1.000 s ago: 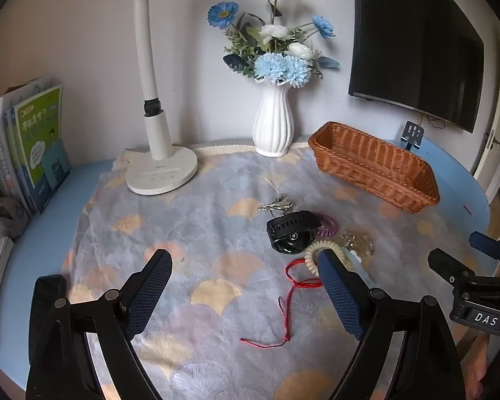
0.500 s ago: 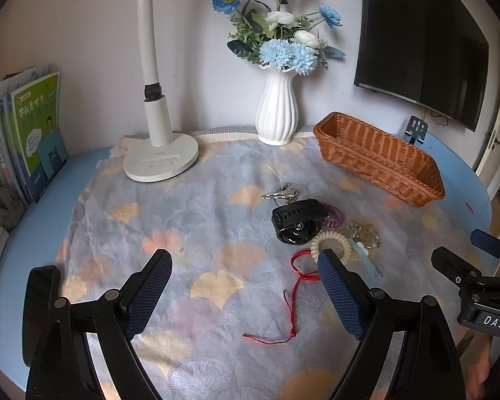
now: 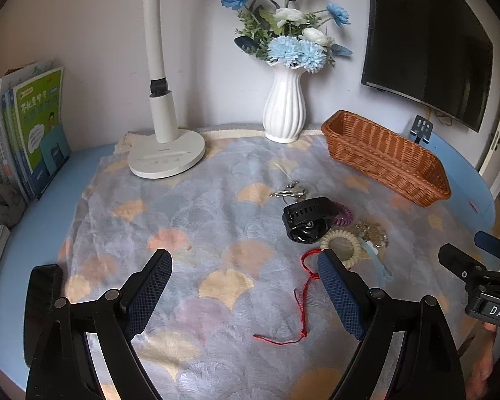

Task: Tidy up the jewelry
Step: 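Move both tools toward the scattered jewelry on the cloth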

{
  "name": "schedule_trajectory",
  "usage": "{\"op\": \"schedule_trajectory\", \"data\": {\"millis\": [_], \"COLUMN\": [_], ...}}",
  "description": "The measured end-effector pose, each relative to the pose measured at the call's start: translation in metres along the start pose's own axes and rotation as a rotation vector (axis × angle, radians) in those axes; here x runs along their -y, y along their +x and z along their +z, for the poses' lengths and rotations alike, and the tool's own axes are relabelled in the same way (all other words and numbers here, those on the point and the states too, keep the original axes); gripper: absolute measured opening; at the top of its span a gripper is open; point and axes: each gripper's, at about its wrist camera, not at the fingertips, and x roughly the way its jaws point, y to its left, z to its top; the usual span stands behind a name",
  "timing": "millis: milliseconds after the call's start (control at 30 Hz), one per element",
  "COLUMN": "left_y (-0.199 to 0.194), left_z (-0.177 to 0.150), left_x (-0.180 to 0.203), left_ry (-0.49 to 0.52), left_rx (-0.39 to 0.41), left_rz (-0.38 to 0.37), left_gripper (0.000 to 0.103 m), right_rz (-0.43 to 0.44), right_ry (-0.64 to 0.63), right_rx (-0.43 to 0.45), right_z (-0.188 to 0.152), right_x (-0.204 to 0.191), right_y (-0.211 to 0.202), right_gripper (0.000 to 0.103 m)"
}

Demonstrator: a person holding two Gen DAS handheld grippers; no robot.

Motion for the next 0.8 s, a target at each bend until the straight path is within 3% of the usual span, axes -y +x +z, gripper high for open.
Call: {"op": "schedule_trajectory", "data": {"millis": [800], "left_y": [-0.0019], "left_z": [0.0008], "left_x": [0.0023], "left_ry": [0.008], "left_rx": [-0.006], "left_rz": [-0.036], "left_gripper": [0.09], "right_rz": [0.01], "right_ry": [0.025], "right_rx": [-0.035], "right_z": [0.0], "right_x": [0.0039], "right_y": [0.0075], "right_gripper": [0.102]}}
